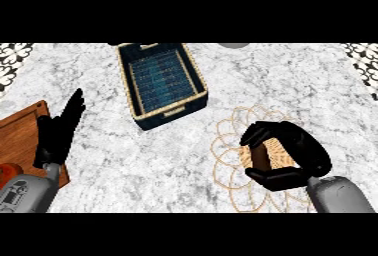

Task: Pick the sweet potato from the placemat and place it in the basket

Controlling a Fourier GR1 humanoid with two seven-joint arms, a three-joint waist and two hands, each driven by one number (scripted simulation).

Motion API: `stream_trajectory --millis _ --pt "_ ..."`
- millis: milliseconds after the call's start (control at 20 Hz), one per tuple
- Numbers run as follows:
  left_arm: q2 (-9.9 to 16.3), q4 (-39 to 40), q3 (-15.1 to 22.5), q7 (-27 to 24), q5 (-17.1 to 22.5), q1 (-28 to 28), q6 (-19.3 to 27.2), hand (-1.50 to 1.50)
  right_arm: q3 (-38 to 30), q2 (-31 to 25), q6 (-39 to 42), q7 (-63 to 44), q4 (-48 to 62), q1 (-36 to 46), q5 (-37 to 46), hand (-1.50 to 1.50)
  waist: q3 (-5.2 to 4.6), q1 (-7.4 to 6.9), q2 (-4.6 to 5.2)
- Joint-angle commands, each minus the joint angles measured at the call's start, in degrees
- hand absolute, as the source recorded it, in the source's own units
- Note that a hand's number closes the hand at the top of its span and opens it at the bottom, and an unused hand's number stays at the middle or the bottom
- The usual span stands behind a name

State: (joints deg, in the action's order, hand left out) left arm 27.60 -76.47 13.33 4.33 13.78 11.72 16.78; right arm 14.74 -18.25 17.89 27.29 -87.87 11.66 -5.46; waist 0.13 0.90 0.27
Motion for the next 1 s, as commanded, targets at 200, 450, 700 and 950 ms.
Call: stream_trajectory --millis 200,450,700,950 --pt "-0.66 0.19 2.21 3.98 -0.81 0.62 -1.47 0.0 4.66 -1.86 -19.45 -9.3 -7.69 -2.74 26.07 -1.5 -0.37 1.05 -0.97" --pt "1.11 0.06 0.65 3.92 -0.52 -0.09 -1.79 0.0 3.29 -15.93 -13.86 -23.17 -13.98 -0.05 38.01 -1.5 -0.62 1.48 -1.49" --pt "0.92 0.57 0.66 3.56 -0.18 -0.48 -2.87 0.0 5.68 -26.73 7.13 -34.73 -21.34 2.42 35.35 -1.5 -0.74 1.25 -1.25" --pt "-0.29 -1.55 1.23 5.43 -1.22 -0.16 -1.65 0.0 5.75 -26.18 22.3 -49.31 -31.19 3.73 24.48 -1.5 -0.38 -0.2 -0.81"
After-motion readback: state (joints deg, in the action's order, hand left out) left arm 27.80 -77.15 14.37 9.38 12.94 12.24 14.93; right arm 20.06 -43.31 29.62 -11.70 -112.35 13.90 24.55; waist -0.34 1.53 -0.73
